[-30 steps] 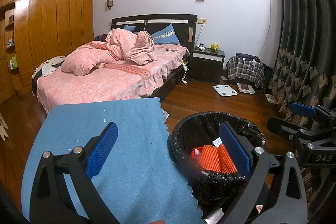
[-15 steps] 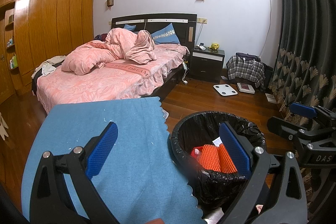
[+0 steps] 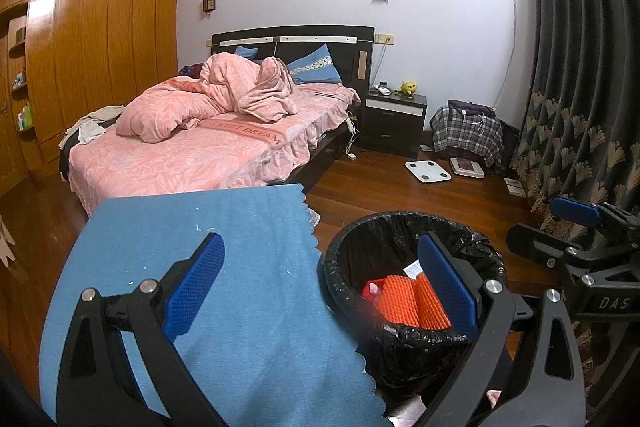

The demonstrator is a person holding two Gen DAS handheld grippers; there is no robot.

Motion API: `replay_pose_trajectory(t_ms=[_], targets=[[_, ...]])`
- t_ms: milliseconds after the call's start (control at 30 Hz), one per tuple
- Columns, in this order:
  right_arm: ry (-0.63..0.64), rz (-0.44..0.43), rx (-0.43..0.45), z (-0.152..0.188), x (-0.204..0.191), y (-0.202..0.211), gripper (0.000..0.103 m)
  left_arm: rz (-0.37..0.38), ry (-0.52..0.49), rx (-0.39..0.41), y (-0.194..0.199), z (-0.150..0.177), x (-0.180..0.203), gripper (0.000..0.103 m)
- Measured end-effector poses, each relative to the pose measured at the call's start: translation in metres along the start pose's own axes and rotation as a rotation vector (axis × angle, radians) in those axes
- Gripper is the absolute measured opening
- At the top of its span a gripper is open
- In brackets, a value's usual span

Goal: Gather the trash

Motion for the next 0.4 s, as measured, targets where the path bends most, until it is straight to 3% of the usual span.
replay_pose_trajectory(t_ms=[400], targets=[[0.001,0.0,0.001,-0.0008,0.0016,-0.0005,0.097,-0.001,0.0,-0.002,0.0001,-0.0003,-0.0015,0.095]])
Point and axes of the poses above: each gripper's, at about its wrist camera, not at the fingertips, and y roughly against the way its jaws point, x to its right, z to its underside, the point moved 6 cm from there along -y, roughly the way its jaws point, and after that the axes turned 1 degree about -y, right-handed, at the moved point
